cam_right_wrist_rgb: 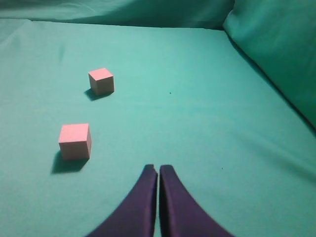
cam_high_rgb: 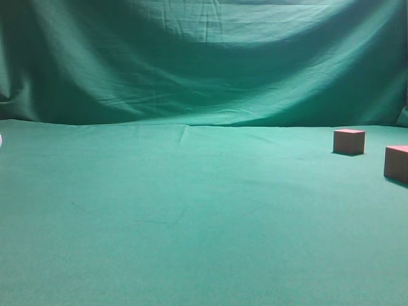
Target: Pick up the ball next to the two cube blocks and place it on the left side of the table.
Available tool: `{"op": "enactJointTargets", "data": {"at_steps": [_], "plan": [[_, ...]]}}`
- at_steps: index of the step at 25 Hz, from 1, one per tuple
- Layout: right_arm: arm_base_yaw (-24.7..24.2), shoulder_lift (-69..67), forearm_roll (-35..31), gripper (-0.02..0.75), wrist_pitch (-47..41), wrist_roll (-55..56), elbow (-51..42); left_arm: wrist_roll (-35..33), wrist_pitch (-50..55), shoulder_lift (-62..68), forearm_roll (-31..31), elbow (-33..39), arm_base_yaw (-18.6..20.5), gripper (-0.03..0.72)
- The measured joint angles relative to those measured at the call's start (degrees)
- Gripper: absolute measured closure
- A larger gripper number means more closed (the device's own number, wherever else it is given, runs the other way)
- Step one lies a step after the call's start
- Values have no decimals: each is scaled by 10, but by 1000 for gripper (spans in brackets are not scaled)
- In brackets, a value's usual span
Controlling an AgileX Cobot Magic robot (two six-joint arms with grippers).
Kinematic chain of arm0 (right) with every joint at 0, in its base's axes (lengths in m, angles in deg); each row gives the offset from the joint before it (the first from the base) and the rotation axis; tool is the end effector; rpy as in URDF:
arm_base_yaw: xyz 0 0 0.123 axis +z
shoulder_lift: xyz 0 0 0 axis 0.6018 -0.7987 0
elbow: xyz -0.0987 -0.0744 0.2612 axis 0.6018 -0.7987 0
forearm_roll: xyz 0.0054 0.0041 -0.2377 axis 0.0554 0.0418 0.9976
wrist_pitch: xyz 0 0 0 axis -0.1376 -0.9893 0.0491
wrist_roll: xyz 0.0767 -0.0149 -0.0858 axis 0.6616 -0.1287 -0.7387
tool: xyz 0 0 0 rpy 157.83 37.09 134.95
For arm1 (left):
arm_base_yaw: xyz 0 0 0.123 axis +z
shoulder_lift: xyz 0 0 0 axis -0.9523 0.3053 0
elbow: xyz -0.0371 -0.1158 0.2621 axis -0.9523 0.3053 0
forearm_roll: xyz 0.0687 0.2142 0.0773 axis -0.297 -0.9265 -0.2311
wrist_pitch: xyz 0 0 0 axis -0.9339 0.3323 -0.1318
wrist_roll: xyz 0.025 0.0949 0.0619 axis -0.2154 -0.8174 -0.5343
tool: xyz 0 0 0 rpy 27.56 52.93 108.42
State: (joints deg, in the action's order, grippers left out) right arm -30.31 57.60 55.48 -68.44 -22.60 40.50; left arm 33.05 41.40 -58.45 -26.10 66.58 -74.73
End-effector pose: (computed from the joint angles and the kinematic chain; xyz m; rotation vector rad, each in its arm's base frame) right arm 0.0577 -0.0017 0.1613 -0.0875 1.8970 -0.0077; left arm 0.0579 0.0113 0.1694 0.1547 1.8477 0.2284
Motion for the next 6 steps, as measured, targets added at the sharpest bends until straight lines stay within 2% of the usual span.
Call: {"op": "enactJointTargets", "data": {"at_steps": [6], "plan": [[0,0,0,738,-2,0,0,0,0,0,0,0,0,688]]}}
